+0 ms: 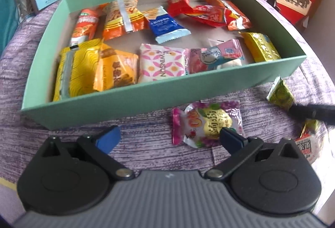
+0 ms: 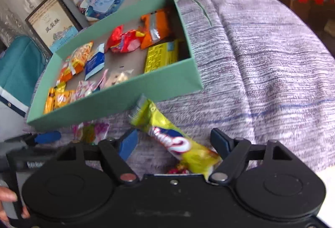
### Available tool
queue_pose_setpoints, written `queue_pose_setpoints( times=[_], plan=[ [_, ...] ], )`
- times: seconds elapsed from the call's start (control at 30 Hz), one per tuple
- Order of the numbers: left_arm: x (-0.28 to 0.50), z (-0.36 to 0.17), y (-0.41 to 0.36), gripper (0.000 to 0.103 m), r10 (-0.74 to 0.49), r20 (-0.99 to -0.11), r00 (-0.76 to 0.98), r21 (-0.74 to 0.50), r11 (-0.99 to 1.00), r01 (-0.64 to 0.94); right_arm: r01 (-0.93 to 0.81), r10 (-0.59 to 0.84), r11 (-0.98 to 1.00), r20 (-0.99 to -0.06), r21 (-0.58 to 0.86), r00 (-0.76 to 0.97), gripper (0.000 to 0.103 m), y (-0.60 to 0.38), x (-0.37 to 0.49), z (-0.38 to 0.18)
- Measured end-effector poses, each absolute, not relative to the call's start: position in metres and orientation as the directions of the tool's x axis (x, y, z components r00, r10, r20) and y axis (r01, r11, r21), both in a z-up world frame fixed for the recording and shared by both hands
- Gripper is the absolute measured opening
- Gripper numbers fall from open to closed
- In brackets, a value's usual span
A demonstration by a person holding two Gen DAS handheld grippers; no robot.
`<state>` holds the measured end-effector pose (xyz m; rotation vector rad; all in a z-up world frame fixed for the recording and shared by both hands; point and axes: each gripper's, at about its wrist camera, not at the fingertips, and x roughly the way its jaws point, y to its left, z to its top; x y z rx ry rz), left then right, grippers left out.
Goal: Organize snacks
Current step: 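Grasp the yellow-green stick snack with the right tool, then grasp the pink candy packet with the left tool while the right tool holds the stick snack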
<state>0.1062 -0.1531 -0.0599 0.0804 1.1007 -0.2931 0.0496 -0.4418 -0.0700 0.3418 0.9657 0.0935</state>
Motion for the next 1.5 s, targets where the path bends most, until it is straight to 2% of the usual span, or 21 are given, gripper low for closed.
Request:
queue_pose_setpoints(
  times=[0.13,0.17,0.27,0.3,0.4,0.5,0.53,0.63,0.7,0.83,0.9,0.97,1.03,1.17,1.23,1.3,1.37,1.4,1.43,1.47,1.5],
  plan=[
    [0.112,-0.058,-0.159,0.103,-0.233,-0.889,0.394,-0.131,0.955,0.267,0.059,0.213,0.953,-0.797,0.296,0.565,0.078,-0.432,0.05,-0.068],
    [0.113,-0.059,-0.161,0.103,-0.234,-0.89,0.392,-0.136,0.956,0.261,0.054,0.192,0.962,-0.801,0.268,0.567,0.072,-0.429,0.05,-0.068],
    [0.111,-0.059,-0.174,0.103,-0.262,-0.885,0.386,-0.155,0.946,0.286,0.035,0.101,0.988,-0.814,0.148,0.572,0.044,-0.424,0.047,-0.066],
    [0.107,-0.059,-0.179,0.102,-0.272,-0.882,0.386,-0.153,0.938,0.31,0.032,0.102,0.989,-0.815,0.146,0.571,0.043,-0.426,0.045,-0.066],
    [0.091,-0.06,-0.198,0.082,-0.224,-0.867,0.445,-0.034,0.918,0.396,0.036,0.099,0.989,-0.814,0.146,0.573,0.042,-0.433,0.039,-0.067],
    [0.088,-0.06,-0.196,0.079,-0.238,-0.859,0.452,-0.043,0.916,0.4,0.047,0.1,0.987,-0.809,0.156,0.579,0.041,-0.439,0.035,-0.067],
    [0.089,-0.058,-0.193,0.064,-0.234,-0.855,0.464,-0.046,0.923,0.381,0.054,0.101,0.985,-0.805,0.163,0.584,0.041,-0.441,0.032,-0.068],
    [0.098,-0.052,-0.178,0.046,-0.255,-0.855,0.451,-0.108,0.939,0.327,0.046,0.077,0.99,-0.799,0.13,0.597,0.04,-0.436,0.029,-0.069],
    [0.103,-0.051,-0.173,0.043,-0.265,-0.86,0.437,-0.132,0.941,0.311,0.034,0.058,0.995,-0.794,0.098,0.606,0.025,-0.428,0.029,-0.069],
    [0.102,-0.047,-0.169,0.033,-0.31,-0.862,0.401,-0.185,0.929,0.32,0.078,0.114,0.976,-0.782,0.203,0.613,0.021,-0.438,0.027,-0.064],
    [0.099,-0.047,-0.166,0.034,-0.31,-0.862,0.401,-0.191,0.931,0.31,0.118,0.122,0.962,-0.776,0.246,0.619,0.021,-0.447,0.023,-0.062],
    [0.097,-0.049,-0.162,0.043,-0.296,-0.865,0.404,-0.184,0.938,0.292,0.163,0.126,0.944,-0.768,0.288,0.628,0.021,-0.461,0.018,-0.062],
    [0.098,-0.051,-0.158,0.064,-0.296,-0.87,0.395,-0.195,0.942,0.275,0.209,0.139,0.916,-0.76,0.343,0.635,0.021,-0.476,0.014,-0.063],
    [0.099,-0.052,-0.168,0.079,-0.322,-0.871,0.371,-0.207,0.925,0.317,0.274,0.178,0.854,-0.743,0.443,0.645,0.021,-0.5,0.008,-0.069],
    [0.1,-0.055,-0.183,0.096,-0.336,-0.879,0.338,-0.193,0.899,0.393,0.284,0.189,0.84,-0.74,0.463,0.646,0.021,-0.503,0.007,-0.072],
    [0.1,-0.059,-0.201,0.102,-0.307,-0.894,0.327,-0.141,0.885,0.444,0.282,0.191,0.839,-0.738,0.465,0.647,0.022,-0.502,0.006,-0.073],
    [0.099,-0.059,-0.214,0.1,-0.303,-0.896,0.324,-0.13,0.877,0.463,0.282,0.195,0.836,-0.734,0.472,0.65,0.022,-0.504,0.007,-0.075],
    [0.097,-0.058,-0.219,0.076,-0.31,-0.89,0.334,-0.124,0.87,0.476,0.284,0.197,0.832,-0.732,0.477,0.653,0.022,-0.505,0.007,-0.077],
    [0.094,-0.055,-0.225,0.059,-0.298,-0.884,0.359,-0.088,0.861,0.5,0.287,0.199,0.828,-0.73,0.482,0.654,0.022,-0.506,0.006,-0.077],
    [0.092,-0.053,-0.228,0.053,-0.303,-0.88,0.365,-0.077,0.85,0.52,0.289,0.202,0.823,-0.728,0.489,0.655,0.022,-0.507,0.006,-0.079],
    [0.092,-0.051,-0.228,0.034,-0.318,-0.879,0.356,-0.093,0.844,0.528,0.29,0.205,0.821,-0.727,0.493,0.655,0.022,-0.508,0.005,-0.079]
  ],
)
